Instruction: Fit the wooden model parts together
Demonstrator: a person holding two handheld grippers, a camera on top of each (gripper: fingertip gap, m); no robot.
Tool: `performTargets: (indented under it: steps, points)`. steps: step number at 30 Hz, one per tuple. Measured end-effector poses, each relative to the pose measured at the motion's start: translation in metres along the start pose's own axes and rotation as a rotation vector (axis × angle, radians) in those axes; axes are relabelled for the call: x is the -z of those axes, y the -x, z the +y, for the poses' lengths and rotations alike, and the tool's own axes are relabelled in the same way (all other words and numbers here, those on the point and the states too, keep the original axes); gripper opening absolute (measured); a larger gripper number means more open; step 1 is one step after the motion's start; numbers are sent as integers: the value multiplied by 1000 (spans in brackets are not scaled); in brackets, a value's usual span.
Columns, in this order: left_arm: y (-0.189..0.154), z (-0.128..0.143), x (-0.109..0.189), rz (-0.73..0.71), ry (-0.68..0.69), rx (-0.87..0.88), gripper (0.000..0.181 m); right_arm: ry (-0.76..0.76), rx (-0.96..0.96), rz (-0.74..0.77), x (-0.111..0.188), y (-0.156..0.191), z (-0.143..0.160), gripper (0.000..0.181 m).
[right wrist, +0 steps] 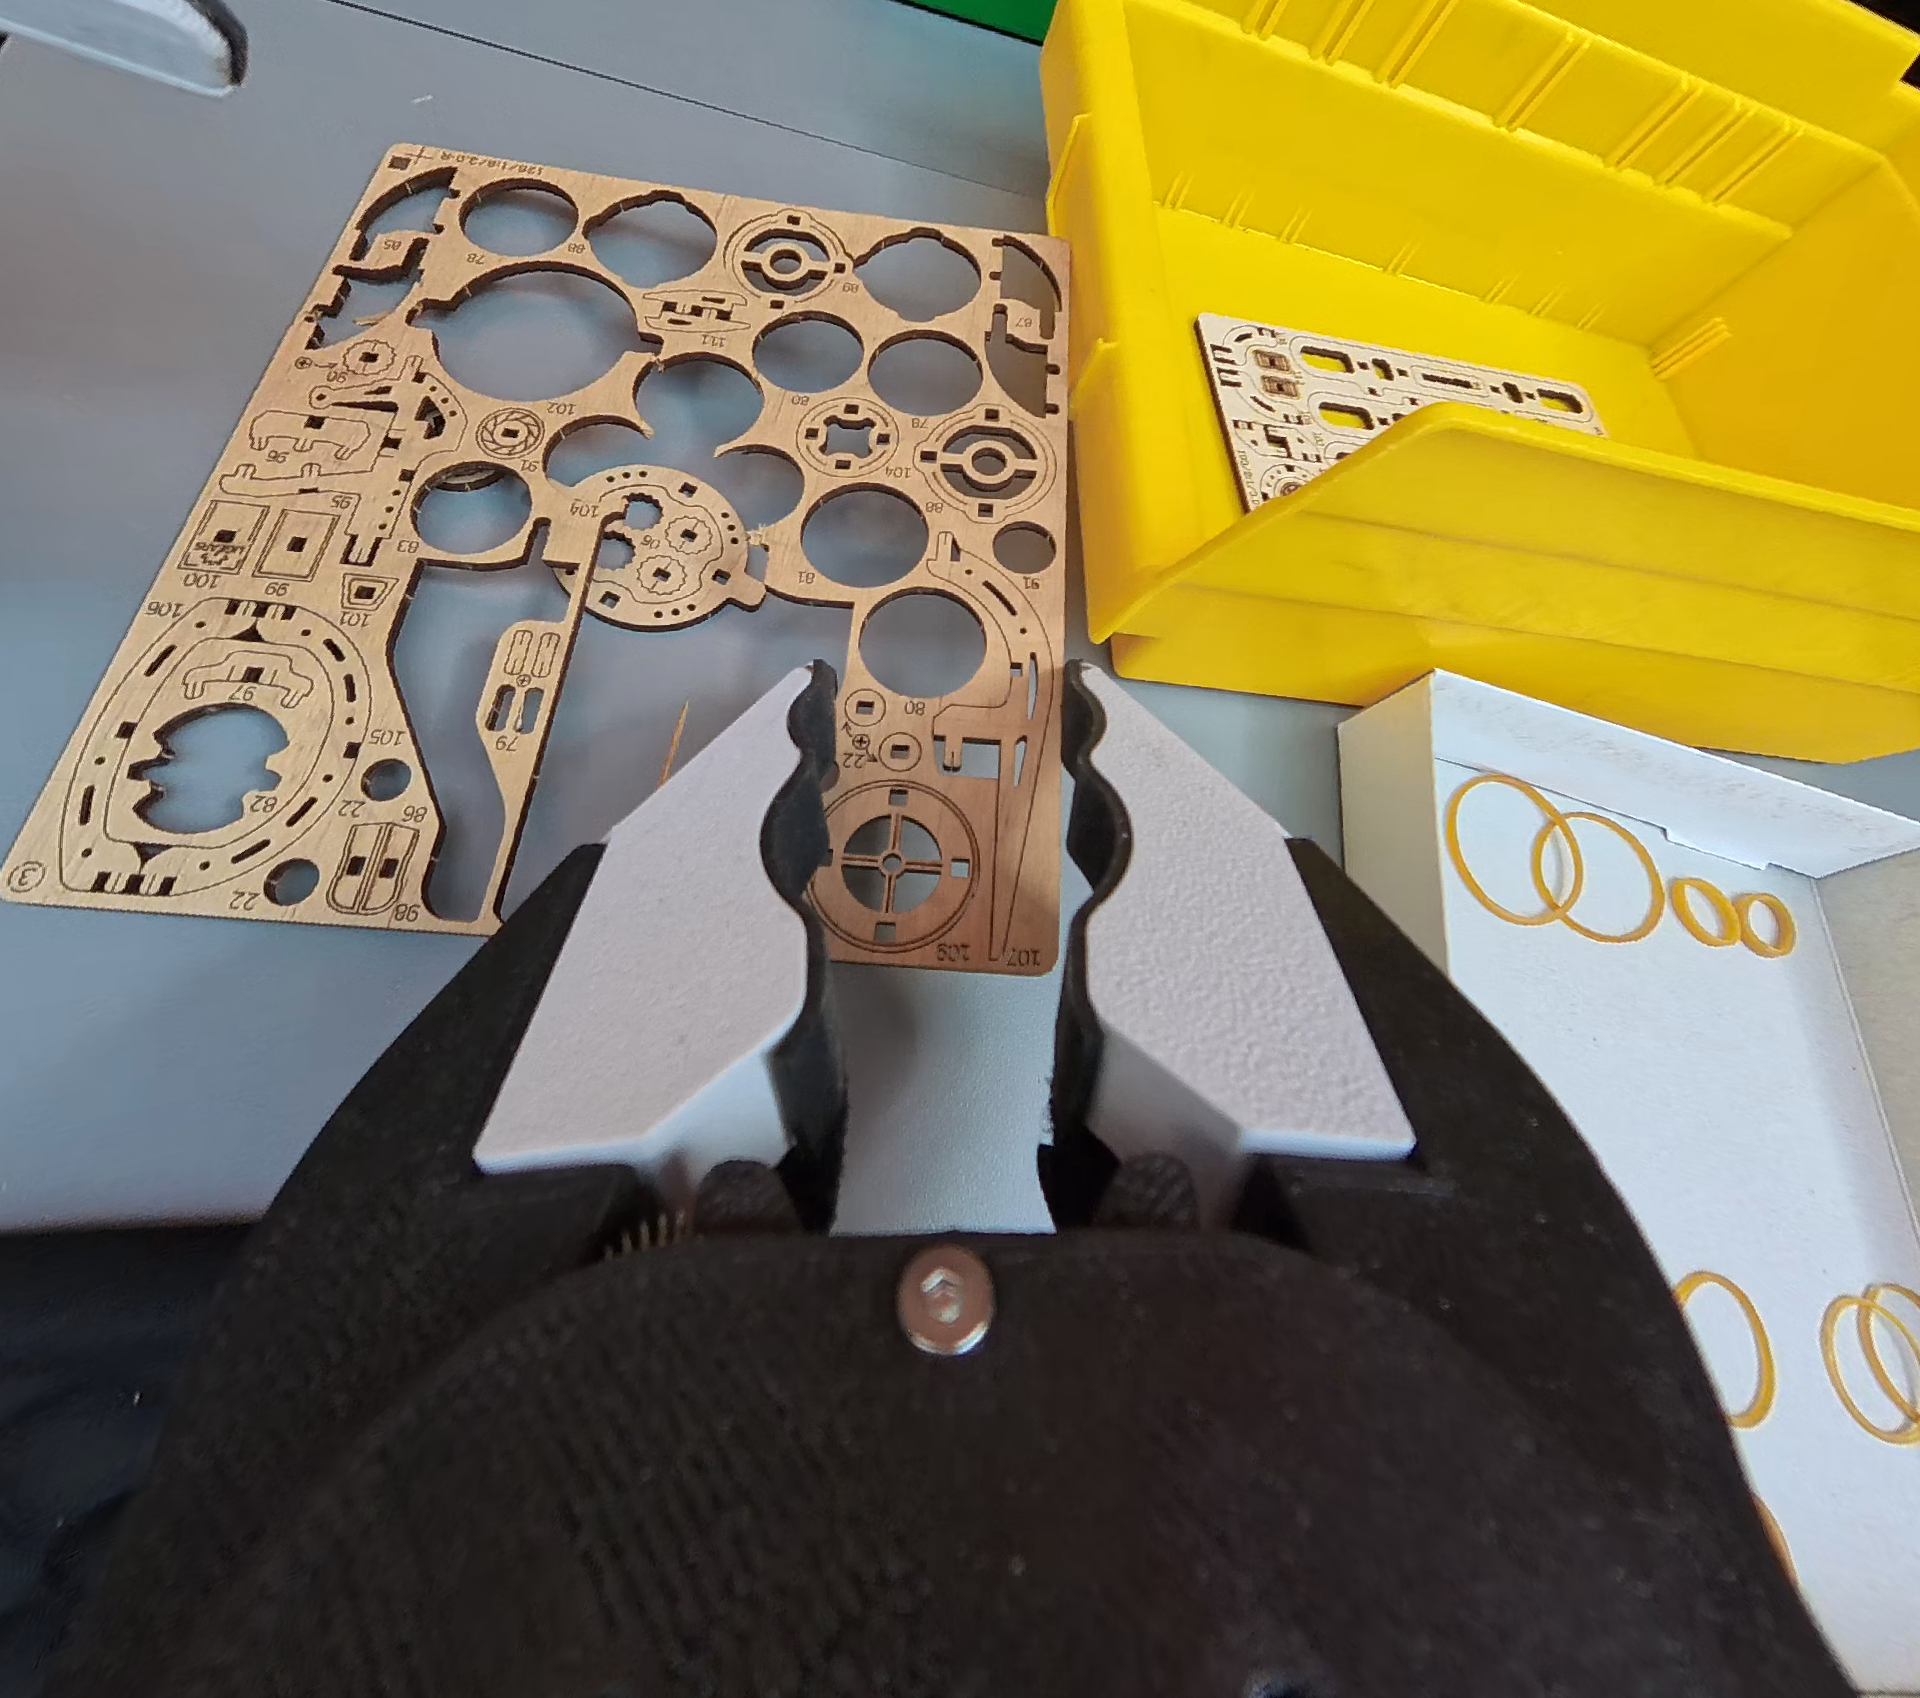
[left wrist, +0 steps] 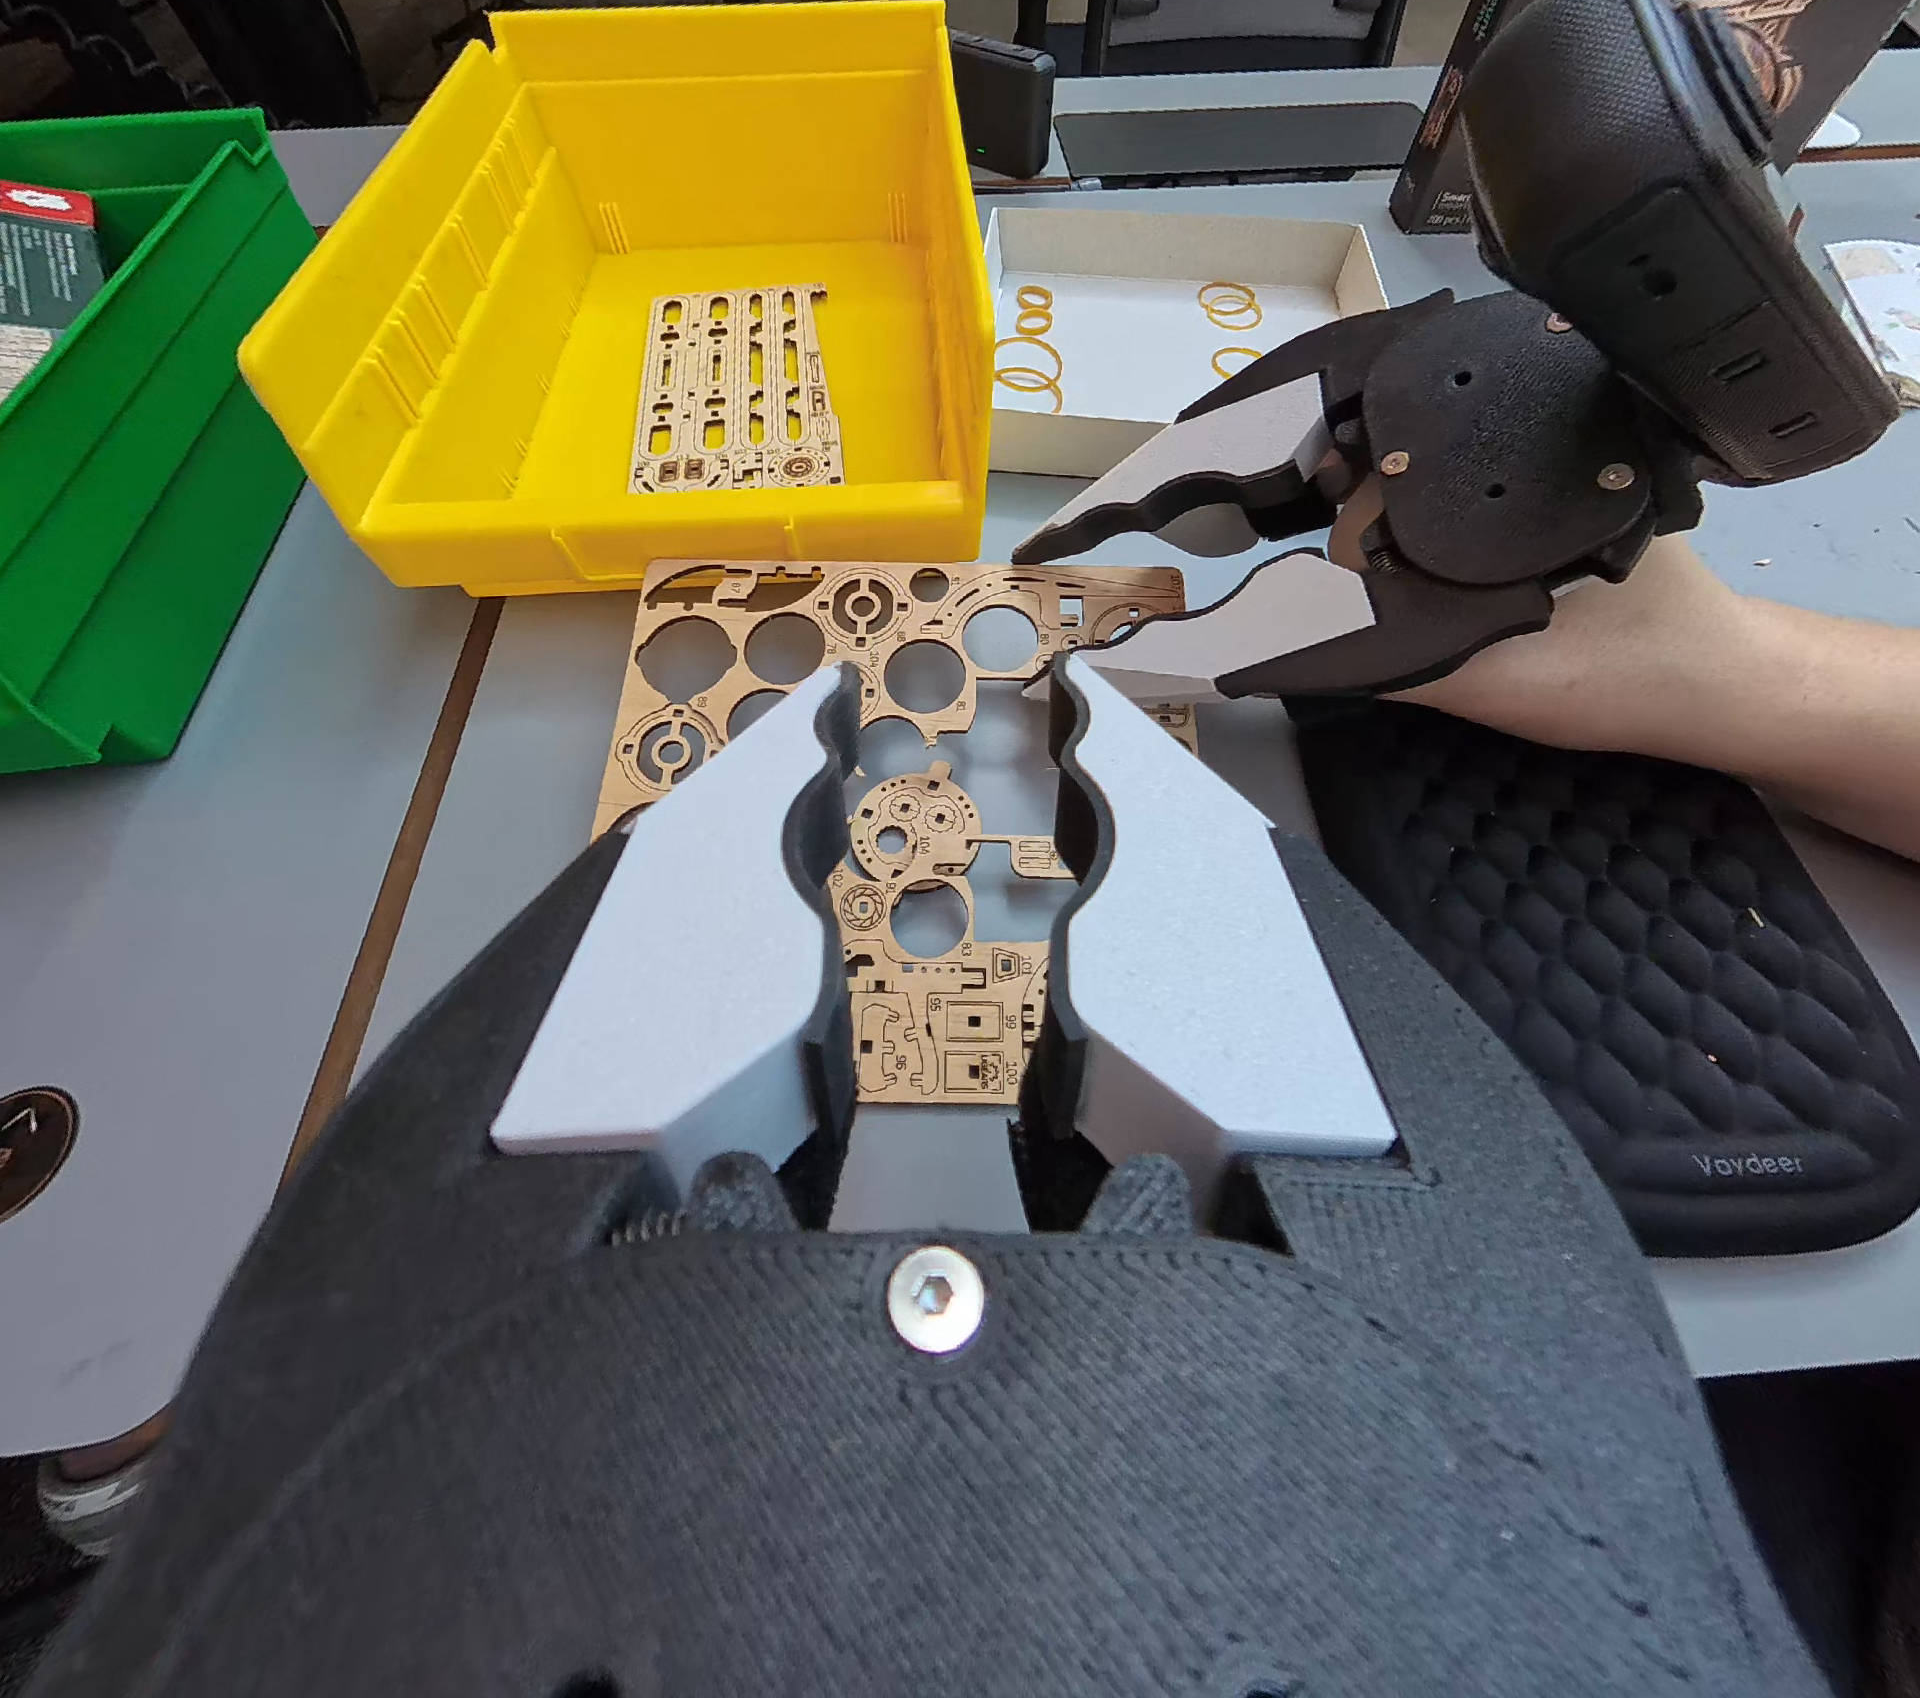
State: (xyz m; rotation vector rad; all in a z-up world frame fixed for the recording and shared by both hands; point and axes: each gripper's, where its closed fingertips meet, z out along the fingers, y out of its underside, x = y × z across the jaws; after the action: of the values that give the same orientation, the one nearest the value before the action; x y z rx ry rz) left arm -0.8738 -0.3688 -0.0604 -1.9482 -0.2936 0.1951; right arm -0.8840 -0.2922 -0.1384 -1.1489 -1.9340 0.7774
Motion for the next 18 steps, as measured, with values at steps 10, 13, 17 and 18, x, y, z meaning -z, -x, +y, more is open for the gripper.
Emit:
performTargets:
  steps: [10,13,17,18]
  points:
    - [17,23,7,-30,-20,67,34,-47,-19,7,5,-4,-6,43]
    - [21,31,10,-31,-16,78,34,-51,-2,15,5,-3,-7,43]
    - [28,38,11,-33,-21,82,35,-63,9,21,7,-3,-8,43]
    - [31,39,10,-33,-31,91,35,-70,11,23,7,-3,-9,43]
